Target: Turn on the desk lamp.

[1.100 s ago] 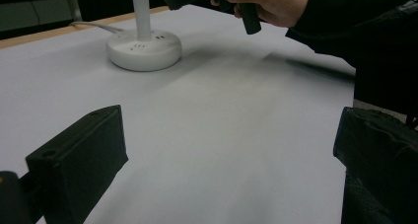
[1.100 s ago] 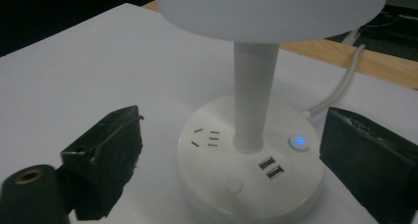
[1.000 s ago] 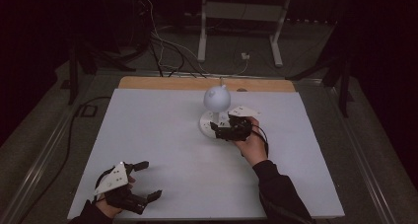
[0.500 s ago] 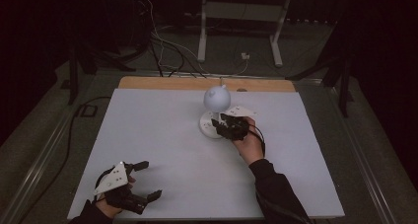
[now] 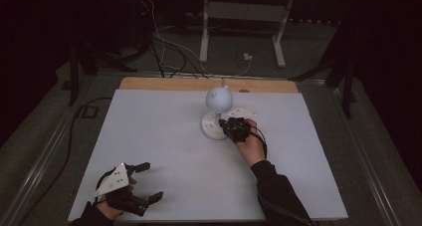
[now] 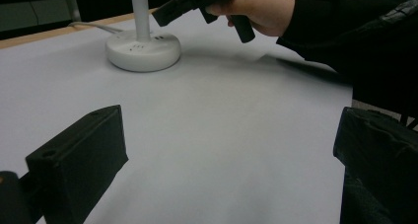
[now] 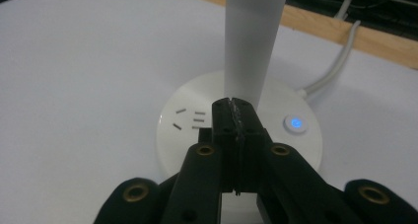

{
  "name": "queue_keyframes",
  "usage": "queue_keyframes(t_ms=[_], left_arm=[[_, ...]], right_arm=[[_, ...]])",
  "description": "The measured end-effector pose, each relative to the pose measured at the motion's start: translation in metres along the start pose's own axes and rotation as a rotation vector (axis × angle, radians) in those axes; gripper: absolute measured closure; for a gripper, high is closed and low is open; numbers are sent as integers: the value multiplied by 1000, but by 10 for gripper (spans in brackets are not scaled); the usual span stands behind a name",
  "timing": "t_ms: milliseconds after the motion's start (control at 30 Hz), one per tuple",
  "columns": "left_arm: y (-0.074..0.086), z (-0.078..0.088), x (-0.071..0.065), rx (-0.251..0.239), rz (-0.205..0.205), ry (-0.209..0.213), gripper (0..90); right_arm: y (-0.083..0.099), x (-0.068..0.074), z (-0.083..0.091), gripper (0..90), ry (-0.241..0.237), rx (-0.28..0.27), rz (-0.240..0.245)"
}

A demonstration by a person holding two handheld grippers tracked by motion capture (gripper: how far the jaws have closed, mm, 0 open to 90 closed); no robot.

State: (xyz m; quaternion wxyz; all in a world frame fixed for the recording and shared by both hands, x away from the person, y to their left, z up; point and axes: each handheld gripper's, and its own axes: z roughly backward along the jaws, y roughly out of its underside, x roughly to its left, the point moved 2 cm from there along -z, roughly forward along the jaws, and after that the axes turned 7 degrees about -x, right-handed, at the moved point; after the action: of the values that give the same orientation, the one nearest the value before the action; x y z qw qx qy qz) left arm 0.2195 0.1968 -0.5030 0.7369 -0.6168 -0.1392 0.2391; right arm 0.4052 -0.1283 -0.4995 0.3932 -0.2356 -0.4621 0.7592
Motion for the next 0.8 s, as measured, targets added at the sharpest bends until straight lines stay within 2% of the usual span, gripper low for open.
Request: queue_keyframes(t_ms=[367,800], left_arm=[[0,0,0,0,0,1,3],[0,0,0,3,2,2,3]], right_arm=[[8,3,-5,900,2,48,10],[16,1,-7,900,12,57,0]])
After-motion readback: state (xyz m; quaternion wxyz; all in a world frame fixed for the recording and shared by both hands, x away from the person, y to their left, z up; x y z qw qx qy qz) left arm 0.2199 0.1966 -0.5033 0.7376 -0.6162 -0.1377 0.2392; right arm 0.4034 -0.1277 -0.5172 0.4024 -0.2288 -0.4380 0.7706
